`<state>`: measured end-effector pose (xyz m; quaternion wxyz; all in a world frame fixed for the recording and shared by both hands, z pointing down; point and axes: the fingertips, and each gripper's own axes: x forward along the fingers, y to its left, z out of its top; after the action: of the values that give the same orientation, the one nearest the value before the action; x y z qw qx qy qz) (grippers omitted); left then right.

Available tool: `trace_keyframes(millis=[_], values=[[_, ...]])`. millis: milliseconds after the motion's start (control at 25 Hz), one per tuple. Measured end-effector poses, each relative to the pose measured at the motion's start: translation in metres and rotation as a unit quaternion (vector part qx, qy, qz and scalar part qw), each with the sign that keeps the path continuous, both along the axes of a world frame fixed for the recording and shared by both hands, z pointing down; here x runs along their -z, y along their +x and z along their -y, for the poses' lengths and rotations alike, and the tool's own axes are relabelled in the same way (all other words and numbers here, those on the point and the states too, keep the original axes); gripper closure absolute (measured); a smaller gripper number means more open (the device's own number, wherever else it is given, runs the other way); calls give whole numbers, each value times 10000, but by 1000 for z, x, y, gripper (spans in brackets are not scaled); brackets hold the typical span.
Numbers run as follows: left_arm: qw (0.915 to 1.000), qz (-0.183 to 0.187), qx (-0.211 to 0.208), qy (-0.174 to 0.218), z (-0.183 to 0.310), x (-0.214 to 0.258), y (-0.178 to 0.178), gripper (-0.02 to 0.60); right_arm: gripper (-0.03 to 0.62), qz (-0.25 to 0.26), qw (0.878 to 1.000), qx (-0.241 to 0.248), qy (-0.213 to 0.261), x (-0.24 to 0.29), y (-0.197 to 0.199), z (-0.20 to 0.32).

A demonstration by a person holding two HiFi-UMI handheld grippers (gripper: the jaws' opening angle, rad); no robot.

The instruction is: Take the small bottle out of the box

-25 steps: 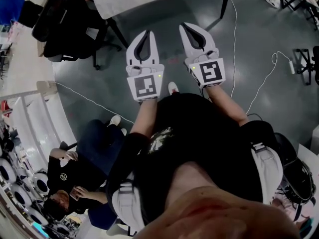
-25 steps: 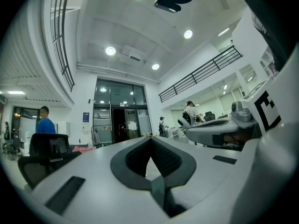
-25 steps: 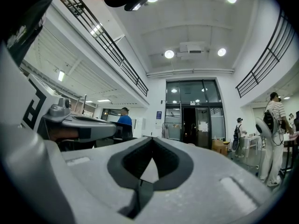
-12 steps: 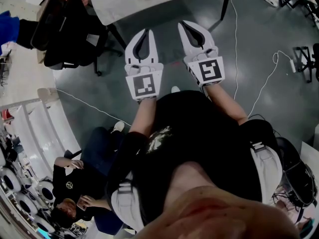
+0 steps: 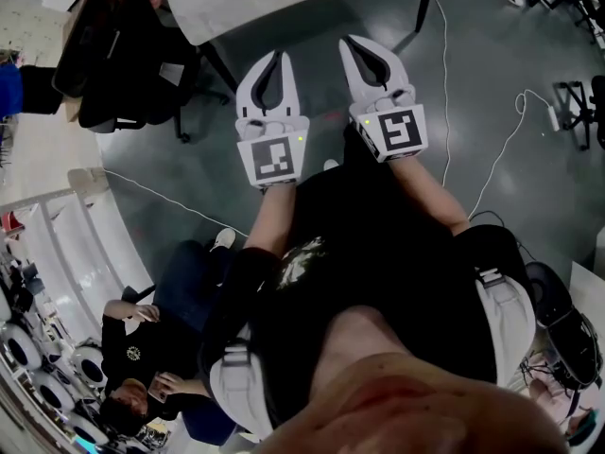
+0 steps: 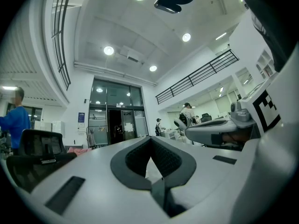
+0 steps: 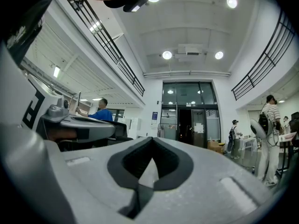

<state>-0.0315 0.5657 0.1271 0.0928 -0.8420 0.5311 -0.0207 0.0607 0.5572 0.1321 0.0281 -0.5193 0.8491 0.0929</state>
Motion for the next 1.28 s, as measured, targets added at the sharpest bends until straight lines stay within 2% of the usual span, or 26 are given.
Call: trace_keyframes(millis=[440,840,1280], values=[[10000,35,57,68,41,1,-2,574,600,-64,9999,42,77,1,0,40],[10000,80,31,0,95,-3,2,575,599,58,9999,140,-13,-3,-5,96],[10000,-4,79,-23,156,-1,5,575,600,-66,9996,197,-174,-5,-5,156]])
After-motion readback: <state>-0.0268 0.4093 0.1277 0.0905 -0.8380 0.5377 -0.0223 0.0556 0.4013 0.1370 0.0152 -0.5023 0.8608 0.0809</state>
